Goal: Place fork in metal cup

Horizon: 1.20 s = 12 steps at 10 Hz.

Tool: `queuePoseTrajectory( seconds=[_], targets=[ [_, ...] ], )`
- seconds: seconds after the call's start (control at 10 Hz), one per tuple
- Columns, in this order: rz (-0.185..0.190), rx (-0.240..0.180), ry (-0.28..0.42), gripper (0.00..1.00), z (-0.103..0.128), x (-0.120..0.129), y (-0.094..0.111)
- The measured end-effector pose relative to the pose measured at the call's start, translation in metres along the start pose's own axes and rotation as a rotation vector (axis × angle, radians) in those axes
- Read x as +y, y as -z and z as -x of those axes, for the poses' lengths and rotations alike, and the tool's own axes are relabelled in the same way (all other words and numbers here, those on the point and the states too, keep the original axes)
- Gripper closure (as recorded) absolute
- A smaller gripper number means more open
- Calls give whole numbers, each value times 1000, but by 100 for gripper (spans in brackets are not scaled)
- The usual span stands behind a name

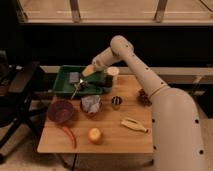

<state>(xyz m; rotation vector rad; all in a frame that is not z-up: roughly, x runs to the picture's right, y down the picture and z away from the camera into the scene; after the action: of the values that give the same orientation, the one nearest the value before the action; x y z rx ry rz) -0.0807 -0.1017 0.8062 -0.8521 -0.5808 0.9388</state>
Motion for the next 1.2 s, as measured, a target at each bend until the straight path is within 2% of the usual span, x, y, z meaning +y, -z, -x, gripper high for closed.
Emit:
queuePoseTrajectory(
  seconds=[0.1,0.2,0.4,0.6,0.7,0.9,1.0,1.1,1.2],
  targets=[
    [-27,-3,-10,100,-2,-6,8],
    [-78,-11,-29,100,-7,-18,28],
    [-152,-21,-69,100,-21,-42,66],
    [-244,-26,-126,100,-41,-68,111],
    [-274,-23,-145,100,-49,-76,126],
    [-363,-8,-212,100,-76,-95,171],
    [-392,-9,-246,100,-89,-98,188],
    [-405,-11,-262,100,-96,-101,197],
    [-404,-11,-262,100,-96,-100,196]
  ],
)
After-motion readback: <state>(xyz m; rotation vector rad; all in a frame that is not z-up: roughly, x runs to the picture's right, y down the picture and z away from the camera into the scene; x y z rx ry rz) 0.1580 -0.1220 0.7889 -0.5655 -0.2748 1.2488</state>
